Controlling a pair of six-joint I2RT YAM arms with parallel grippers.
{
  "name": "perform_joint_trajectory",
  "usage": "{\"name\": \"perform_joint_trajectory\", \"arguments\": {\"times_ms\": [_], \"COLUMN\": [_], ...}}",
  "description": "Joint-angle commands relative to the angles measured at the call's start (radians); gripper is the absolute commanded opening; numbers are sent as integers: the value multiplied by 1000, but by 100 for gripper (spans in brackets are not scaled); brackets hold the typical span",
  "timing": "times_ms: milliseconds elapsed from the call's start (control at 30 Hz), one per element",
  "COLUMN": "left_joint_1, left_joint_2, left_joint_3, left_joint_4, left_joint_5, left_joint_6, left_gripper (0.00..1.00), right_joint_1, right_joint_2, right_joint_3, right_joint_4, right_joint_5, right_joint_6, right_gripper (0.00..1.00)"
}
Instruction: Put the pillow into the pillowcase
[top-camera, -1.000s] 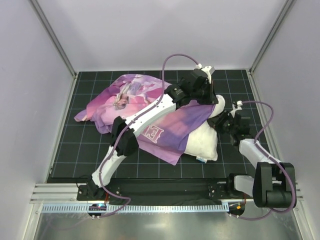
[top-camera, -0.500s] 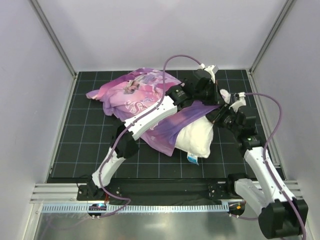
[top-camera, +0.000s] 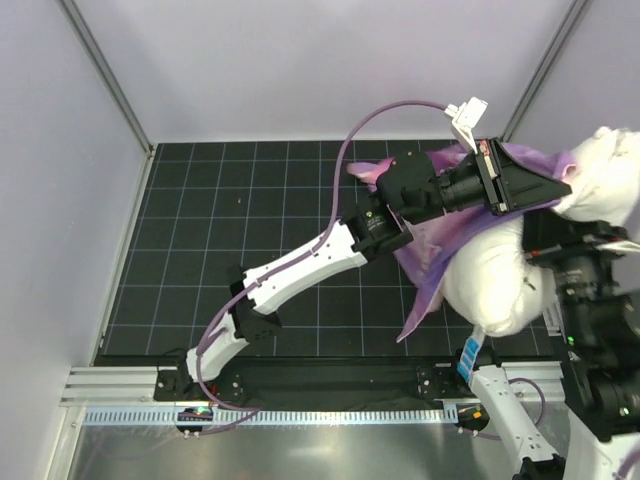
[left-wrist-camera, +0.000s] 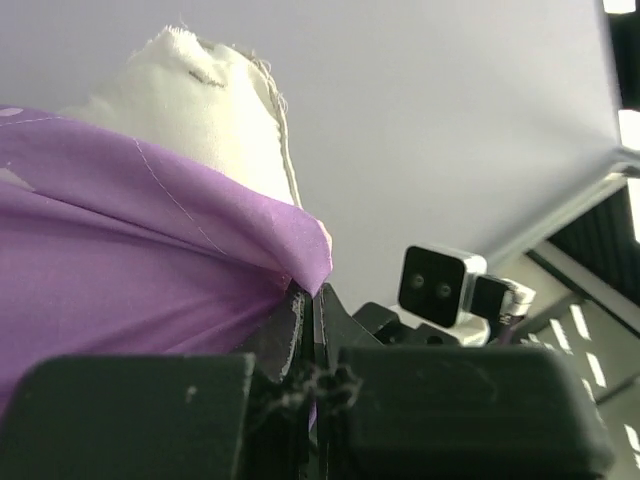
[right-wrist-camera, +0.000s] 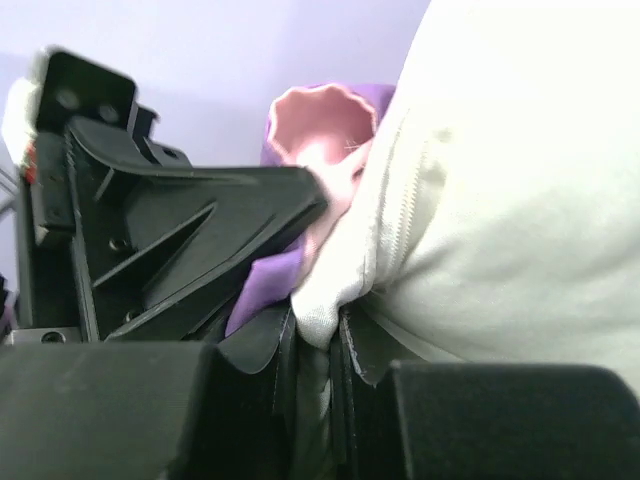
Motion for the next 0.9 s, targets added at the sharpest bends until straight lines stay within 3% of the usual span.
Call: {"name": "perform_joint_trajectory", "arguments": {"times_ms": [0,100,167,267,300,400,433,533,633,733,867], "left_joint_1": [-103,-63,-22,104,136,271,352,478,670,765,905], "left_joint_2": [-66,-121,-222,-404,-446,-616,-664,-817,-970,-1072,-1297], "left_joint_3": [31,3,-98,-460,-655,-964,-1163,-1538,-1793,-1916,-1947], "left_joint_4": [230,269,332,556,599,760,836,894,866,765,297], "left_joint_5": [125,165,198,189,186,169,168,195,283,362,355], "left_joint_6": [-133,-175,-233,-396,-423,-497,-521,-536,-465,-390,-121], "left_gripper": [0,0,1,0,1,1,0,0,0,0,1], "right_joint_1": [13,13,13,13,14,52,81,250,442,615,769], "right_joint_2": [38,139,219,394,414,434,427,434,475,509,575], "right_joint_3": [156,273,395,491,474,303,217,85,-50,-153,-204], "right_joint_4": [197,197,156,59,77,195,214,240,327,408,528], "right_joint_5": [-9,-173,-319,-521,-560,-663,-651,-522,-357,-259,-149], "right_joint_6": [-79,-113,-110,-70,-56,-4,-4,-58,-76,-70,-49], "right_gripper": [4,4,4,4,4,4,4,4,4,4,4]}}
